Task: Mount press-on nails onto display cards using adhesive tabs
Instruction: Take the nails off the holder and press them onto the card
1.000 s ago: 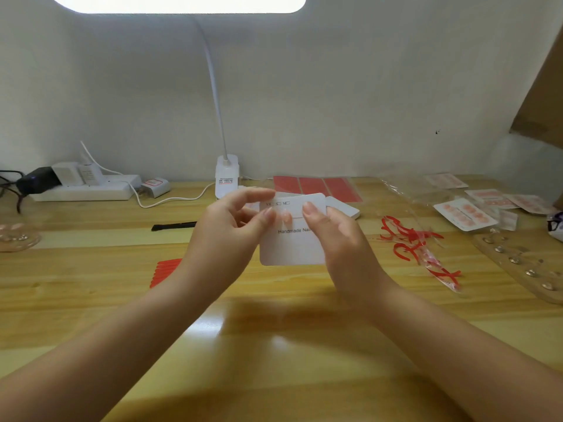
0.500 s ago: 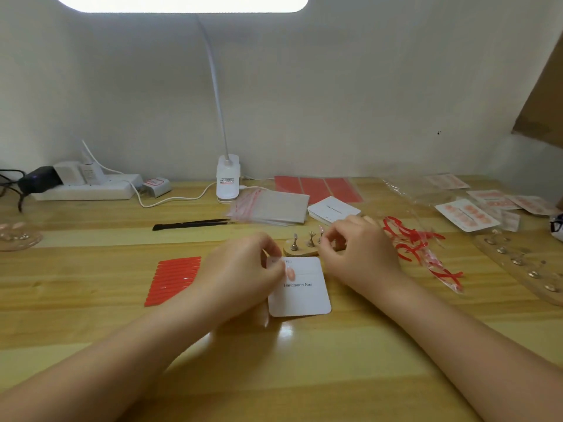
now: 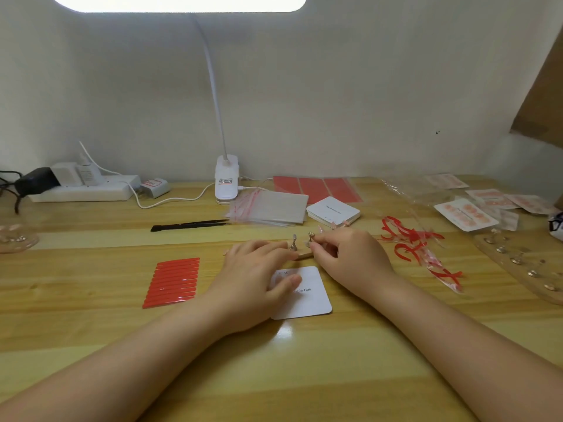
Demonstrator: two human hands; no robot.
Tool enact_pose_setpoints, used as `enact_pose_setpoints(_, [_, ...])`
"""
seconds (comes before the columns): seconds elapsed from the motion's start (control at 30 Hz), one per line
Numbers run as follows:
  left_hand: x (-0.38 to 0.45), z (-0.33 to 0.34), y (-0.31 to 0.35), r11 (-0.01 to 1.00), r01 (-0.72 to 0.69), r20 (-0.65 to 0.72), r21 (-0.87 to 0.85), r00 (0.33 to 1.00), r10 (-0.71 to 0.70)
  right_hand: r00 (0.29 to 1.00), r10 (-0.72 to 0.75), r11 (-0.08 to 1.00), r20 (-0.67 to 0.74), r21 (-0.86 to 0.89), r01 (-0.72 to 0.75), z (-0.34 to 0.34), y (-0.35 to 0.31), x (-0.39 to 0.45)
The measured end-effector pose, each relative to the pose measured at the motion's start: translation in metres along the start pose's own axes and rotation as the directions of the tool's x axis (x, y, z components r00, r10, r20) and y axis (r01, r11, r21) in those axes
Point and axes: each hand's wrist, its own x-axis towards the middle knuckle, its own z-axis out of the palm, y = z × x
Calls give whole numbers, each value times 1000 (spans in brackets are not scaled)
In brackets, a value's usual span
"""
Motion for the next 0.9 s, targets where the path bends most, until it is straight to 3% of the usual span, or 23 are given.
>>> enact_pose_setpoints(0.13, [2,-1,-2,999,3,-14,-52,1000,-3,998,20,1000,65,-11,-19,0,-2,3])
enact_pose_setpoints(0.23, [2,-1,0,997,-2,-35,-82,999,-1,998,42,998,39,34,-43,-1,0,4])
enact_pose_setpoints(0.57, [0,-1,3,1000,-10,-1,12,1000,10,999,-17,1000,-36,-22,17,4,1,2])
enact_pose_setpoints(0.73, [-1,1,4,996,-11,6,83,1000,11,1000,-13,1000,24,-14,13,2,1,3])
enact_pose_setpoints(0.9, [-1,0,5,989,7,12,149,1000,-9,989,65,997,-130,43,-60,2,0,0])
